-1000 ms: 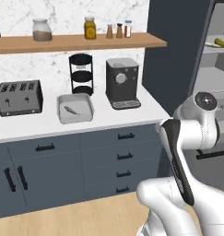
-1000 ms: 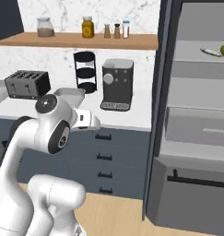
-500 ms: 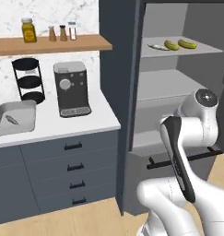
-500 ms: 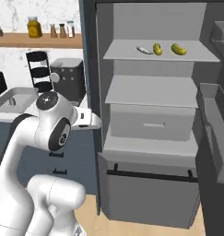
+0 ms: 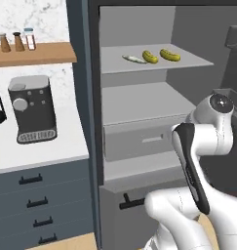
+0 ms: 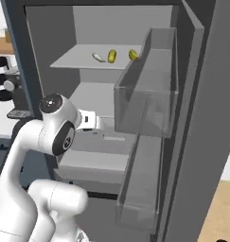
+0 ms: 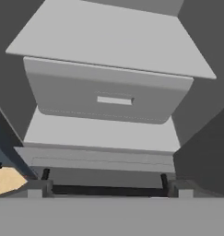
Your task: Place one cucumber and one fish in each tupperware on the nearby counter, to pack two identical lunches.
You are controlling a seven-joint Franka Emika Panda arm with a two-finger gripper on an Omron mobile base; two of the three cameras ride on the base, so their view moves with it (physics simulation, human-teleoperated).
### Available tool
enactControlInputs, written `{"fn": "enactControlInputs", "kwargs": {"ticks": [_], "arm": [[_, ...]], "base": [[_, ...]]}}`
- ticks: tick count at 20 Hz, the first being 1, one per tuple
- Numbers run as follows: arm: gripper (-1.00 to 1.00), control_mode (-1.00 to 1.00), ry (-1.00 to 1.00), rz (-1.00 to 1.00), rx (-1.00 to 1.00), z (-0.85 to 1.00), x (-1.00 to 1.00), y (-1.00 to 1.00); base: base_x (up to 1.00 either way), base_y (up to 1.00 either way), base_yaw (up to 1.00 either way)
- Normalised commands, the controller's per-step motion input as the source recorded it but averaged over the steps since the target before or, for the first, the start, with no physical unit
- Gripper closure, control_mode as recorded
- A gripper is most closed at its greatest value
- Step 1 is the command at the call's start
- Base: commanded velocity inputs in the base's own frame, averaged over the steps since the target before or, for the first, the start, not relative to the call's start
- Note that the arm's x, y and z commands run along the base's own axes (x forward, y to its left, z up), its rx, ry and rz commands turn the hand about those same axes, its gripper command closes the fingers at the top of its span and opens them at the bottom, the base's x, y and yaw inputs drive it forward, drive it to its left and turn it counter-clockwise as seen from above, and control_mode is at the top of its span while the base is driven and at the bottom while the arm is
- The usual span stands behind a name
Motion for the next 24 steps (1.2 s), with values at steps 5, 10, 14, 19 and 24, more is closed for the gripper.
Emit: {"fn": "enactControlInputs", "kwargs": {"ticks": [5, 10, 14, 19, 24], "arm": [[-1.00, 1.00, 0.00, 0.00, 0.00, 0.00, 0.00, 0.00], [-1.00, 1.00, 0.00, 0.00, 0.00, 0.00, 0.00, 0.00], [-1.00, 1.00, 0.00, 0.00, 0.00, 0.00, 0.00, 0.00], [-1.00, -1.00, -0.20, 0.00, 0.03, 0.80, 0.00, -0.21], [-1.00, -1.00, -0.36, 0.00, 0.05, 1.00, 0.04, -0.21]], "base": [[0.59, -0.07, 0.01], [0.61, -0.04, 0.00], [0.45, -0.28, 0.00], [0.01, -0.06, 0.00], [0.00, 0.00, 0.00]]}}
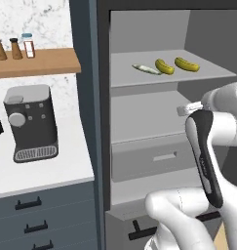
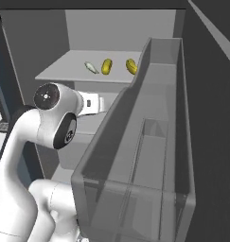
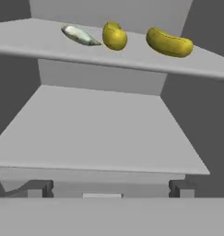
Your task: Place one cucumber and one fish in each tupperware on the nearby counter, to pack two identical lunches.
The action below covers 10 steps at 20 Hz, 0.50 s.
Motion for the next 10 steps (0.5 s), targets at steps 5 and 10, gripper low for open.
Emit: {"fn": "enactControlInputs", "kwargs": {"ticks": [5, 10], "arm": [[-1.00, -1.00, -0.30, 0.00, 0.09, 1.00, 0.13, -0.04], [-1.00, -1.00, -0.08, -0.07, 0.11, 1.00, 0.83, -0.01]], "base": [[0.00, 0.00, 0.00], [0.00, 0.00, 0.00]]}}
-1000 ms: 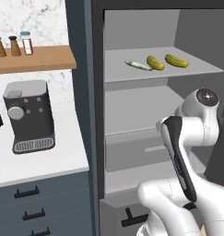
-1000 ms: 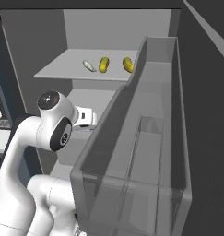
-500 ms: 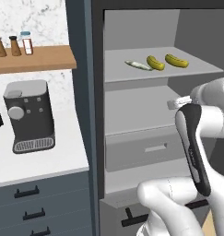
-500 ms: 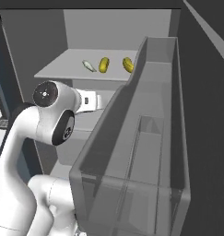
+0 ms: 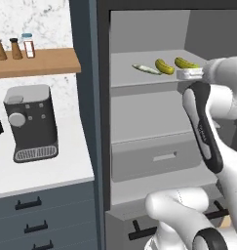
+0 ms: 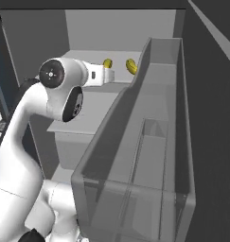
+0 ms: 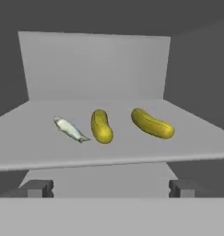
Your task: Place one cucumber and one fish in each tupperware on the nearby counter, to pack two identical lunches.
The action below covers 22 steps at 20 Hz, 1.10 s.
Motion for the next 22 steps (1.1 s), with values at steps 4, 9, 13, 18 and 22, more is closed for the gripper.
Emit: {"fn": "enactControlInputs", "kwargs": {"ticks": [4, 9, 13, 18, 22], "arm": [[-1.00, -1.00, 0.15, -0.10, 0.05, 0.77, 1.00, 0.00], [-1.00, -1.00, 0.23, -0.01, 0.00, -0.14, 0.28, 0.06], [-1.00, -1.00, 0.12, 0.00, 0.00, -0.66, 0.66, 0.00], [-1.00, -1.00, 0.21, 0.00, 0.00, -0.22, 0.84, 0.00], [-1.00, -1.00, 0.12, 0.00, 0.00, 0.00, 0.76, 0.00]], "base": [[0.00, 0.00, 0.00], [0.00, 0.00, 0.00], [0.00, 0.00, 0.00], [0.00, 0.00, 0.00], [0.00, 0.00, 0.00]]}}
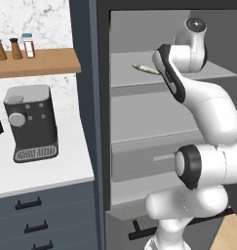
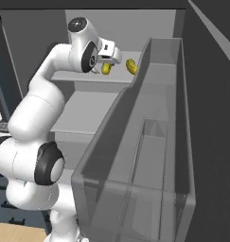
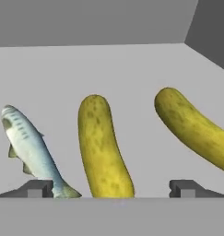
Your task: Place one cucumber and one fish in each tupperware on the nearby counter, to pack two identical lunches.
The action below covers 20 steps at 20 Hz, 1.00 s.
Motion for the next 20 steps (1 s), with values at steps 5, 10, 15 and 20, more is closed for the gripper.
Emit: {"fn": "enactControlInputs", "kwargs": {"ticks": [5, 10, 15, 20], "arm": [[-1.00, -1.00, 0.09, 0.01, 0.00, -0.01, 0.35, 0.00], [-1.00, -1.00, 0.07, 0.01, 0.00, -0.18, 0.14, 0.00], [-1.00, -1.00, 0.08, 0.00, 0.00, -0.21, 0.25, 0.00], [-1.00, -1.00, 0.09, 0.00, 0.00, -0.23, 0.08, 0.00]], "base": [[0.00, 0.00, 0.00], [0.00, 0.00, 0.00], [0.00, 0.00, 0.00], [0.00, 0.00, 0.00]]}}
